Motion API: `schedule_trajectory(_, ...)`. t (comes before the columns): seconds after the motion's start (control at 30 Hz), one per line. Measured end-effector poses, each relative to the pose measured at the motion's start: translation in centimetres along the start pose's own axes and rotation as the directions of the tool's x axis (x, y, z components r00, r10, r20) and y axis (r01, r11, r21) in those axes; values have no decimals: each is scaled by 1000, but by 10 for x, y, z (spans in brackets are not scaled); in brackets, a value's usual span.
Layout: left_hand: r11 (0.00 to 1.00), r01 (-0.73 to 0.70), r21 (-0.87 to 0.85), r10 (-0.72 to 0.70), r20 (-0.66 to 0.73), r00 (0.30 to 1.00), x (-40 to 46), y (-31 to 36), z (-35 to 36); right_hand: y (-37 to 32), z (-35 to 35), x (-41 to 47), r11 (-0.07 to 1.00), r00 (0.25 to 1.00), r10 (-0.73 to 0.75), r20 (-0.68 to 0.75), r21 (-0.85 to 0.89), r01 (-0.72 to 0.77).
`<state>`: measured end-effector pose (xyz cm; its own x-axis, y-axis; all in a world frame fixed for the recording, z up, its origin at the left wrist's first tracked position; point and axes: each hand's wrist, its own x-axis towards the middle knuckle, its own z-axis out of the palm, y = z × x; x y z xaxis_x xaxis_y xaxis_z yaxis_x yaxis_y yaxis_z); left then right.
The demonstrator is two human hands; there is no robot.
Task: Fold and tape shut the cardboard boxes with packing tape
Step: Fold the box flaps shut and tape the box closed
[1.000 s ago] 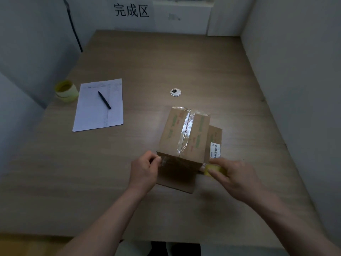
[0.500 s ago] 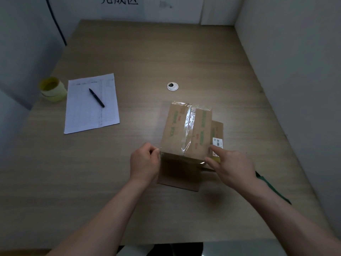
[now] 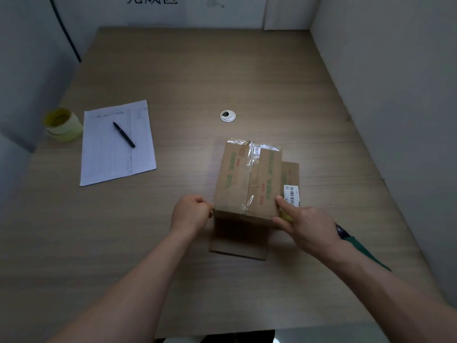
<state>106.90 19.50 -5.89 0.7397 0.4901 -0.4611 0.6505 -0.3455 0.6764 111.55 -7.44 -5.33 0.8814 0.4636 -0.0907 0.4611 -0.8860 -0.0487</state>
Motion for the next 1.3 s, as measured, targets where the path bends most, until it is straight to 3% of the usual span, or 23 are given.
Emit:
schedule_trajectory(0.07,916,-131,379,164,-56,985,1,2,-5,1,-1,0,1000,1000,-24,13,9,24)
schedule_trajectory(0.1,873,-229,431,283,-65,957,1,4,-8,2,-1,-1,999,999,-33,10,10,33)
schedule_trajectory(0.13,813,-386,435,454,-60,889,2,5,-10,1,-2,-2,999,999,-39,6,12,39)
schedule_trajectory(0.2,511,-714,479,759,138,636,7,7,-5,1,-3,-3,998,999,-48,9,39,47)
schedule_trajectory(0.23,356,-793,494,794,287,535,11,7,-1,1,-3,-3,997,998,-53,17,56,52)
schedule_trajectory(0.3,196,-849,491,741,493,457,20,8,7,2,-3,-3,996,998,-61,34,71,58)
schedule_trajectory(0.43,30,-893,448,842,470,264,36,4,18,2,-2,-1,993,997,-68,35,103,64)
schedule_trajectory(0.6,99,-910,402,872,406,274,40,-4,22,5,0,0,992,995,-87,48,99,82)
schedule_trajectory(0.73,222,-901,374,827,418,377,35,3,17,9,1,3,991,992,-98,77,103,90)
schedule_trajectory(0.83,254,-879,403,807,412,422,20,-2,15,14,0,5,987,990,-108,93,126,96)
schedule_trajectory(1.0,252,-751,611,746,372,553,-17,-3,27,15,2,4,979,981,-149,123,161,129)
schedule_trajectory(1.07,234,-738,633,765,348,541,-17,9,37,16,1,5,979,976,-162,143,144,142)
schedule_trajectory(1.13,186,-767,614,756,409,511,-11,16,42,17,3,6,973,973,-187,135,159,165)
schedule_trajectory(1.23,74,-772,632,715,506,482,-4,13,44,20,8,7,937,964,-265,-3,234,258)
schedule_trajectory(1.3,39,-757,652,683,536,496,-6,17,41,23,7,8,928,958,-287,-10,246,281)
